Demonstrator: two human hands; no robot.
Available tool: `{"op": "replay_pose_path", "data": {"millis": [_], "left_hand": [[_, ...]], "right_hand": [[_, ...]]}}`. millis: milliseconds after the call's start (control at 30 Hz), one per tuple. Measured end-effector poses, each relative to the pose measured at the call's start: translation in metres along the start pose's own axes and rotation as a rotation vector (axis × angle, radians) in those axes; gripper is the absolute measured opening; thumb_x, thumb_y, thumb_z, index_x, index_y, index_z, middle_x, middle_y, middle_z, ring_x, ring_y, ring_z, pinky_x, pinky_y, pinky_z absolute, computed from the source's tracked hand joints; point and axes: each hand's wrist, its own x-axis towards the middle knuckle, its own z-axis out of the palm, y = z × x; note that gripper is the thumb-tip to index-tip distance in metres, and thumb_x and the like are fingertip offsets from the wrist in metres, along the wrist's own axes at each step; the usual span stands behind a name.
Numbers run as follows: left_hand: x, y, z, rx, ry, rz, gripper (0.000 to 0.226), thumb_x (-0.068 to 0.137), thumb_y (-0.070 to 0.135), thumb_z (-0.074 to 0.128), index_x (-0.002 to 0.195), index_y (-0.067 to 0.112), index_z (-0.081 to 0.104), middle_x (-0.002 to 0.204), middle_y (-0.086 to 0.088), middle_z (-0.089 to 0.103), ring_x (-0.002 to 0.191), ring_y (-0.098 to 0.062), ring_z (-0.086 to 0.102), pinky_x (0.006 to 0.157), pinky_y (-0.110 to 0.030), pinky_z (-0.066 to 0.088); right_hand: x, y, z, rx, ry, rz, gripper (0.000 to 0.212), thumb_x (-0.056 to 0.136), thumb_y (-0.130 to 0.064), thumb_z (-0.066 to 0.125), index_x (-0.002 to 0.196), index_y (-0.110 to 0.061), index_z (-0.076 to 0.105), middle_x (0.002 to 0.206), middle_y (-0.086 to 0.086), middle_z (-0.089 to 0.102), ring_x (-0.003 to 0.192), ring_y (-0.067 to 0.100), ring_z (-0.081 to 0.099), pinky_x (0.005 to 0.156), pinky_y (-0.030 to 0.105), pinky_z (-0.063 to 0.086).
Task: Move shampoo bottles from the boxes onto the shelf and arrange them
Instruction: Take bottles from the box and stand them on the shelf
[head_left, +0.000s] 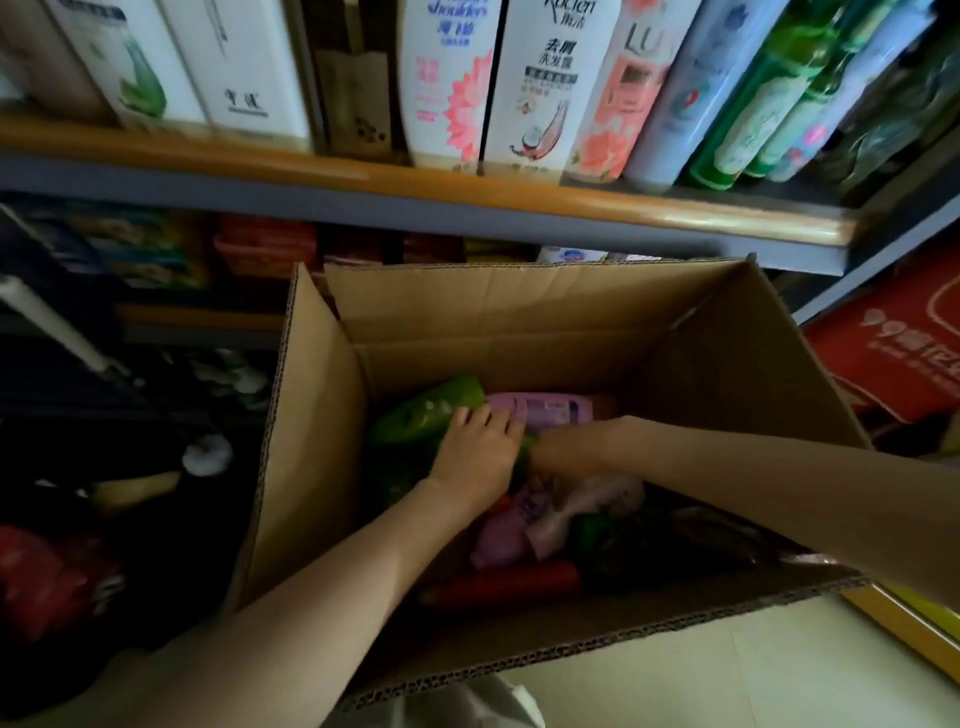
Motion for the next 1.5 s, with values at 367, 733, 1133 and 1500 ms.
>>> {"op": "replay_pose_path", "data": {"millis": [367,733,1133,1500], "left_hand": [[0.002,0.02,0.019,0.078,0.159,0.057,0.028,0.066,0.018,0.042,0.068,0.012,0.069,0.066,-0.005,0.066,0.063,-0.023,0.063,0.06,-0.027,0.049],[0.004,0.022,-0.02,-0.316,-0.25,0.055,0.056,0.085,0.024,0.054,0.137,0.009,0.038,0.137,-0.014,0.043,0.125,-0.032,0.043,0.096,-0.036,0.038],[0.001,-0.031,-0.191,-0.626,0.621,0.006,0.045,0.074,0.016,0.077,0.116,0.012,0.06,0.11,-0.006,0.065,0.108,-0.023,0.053,0.09,-0.035,0.044],[-0.028,-0.088,-0.276,0.069,1.17,0.302,0.068,0.075,-0.013,0.062,0.133,0.017,0.044,0.132,-0.008,0.034,0.121,-0.026,0.038,0.102,-0.039,0.042]], "right_hand": [[0.0,-0.001,0.05,-0.356,-0.182,0.073,0.05,0.084,-0.025,0.067,0.131,-0.016,0.051,0.138,0.004,0.047,0.129,0.028,0.042,0.103,0.046,0.039],[-0.073,0.013,-0.015,0.186,0.329,0.126,0.049,0.076,-0.04,0.072,0.113,-0.009,0.062,0.113,0.006,0.062,0.104,0.023,0.057,0.071,0.024,0.04],[-0.2,-0.004,-0.153,1.251,0.885,-0.344,0.036,0.086,-0.048,0.052,0.085,-0.013,0.062,0.086,-0.002,0.059,0.076,0.014,0.05,0.066,0.024,0.042],[-0.218,-0.058,-0.181,1.411,0.884,-0.759,0.009,0.082,-0.009,0.06,0.088,-0.014,0.055,0.055,-0.01,0.053,0.037,-0.001,0.033,0.034,0.01,0.023]]}}
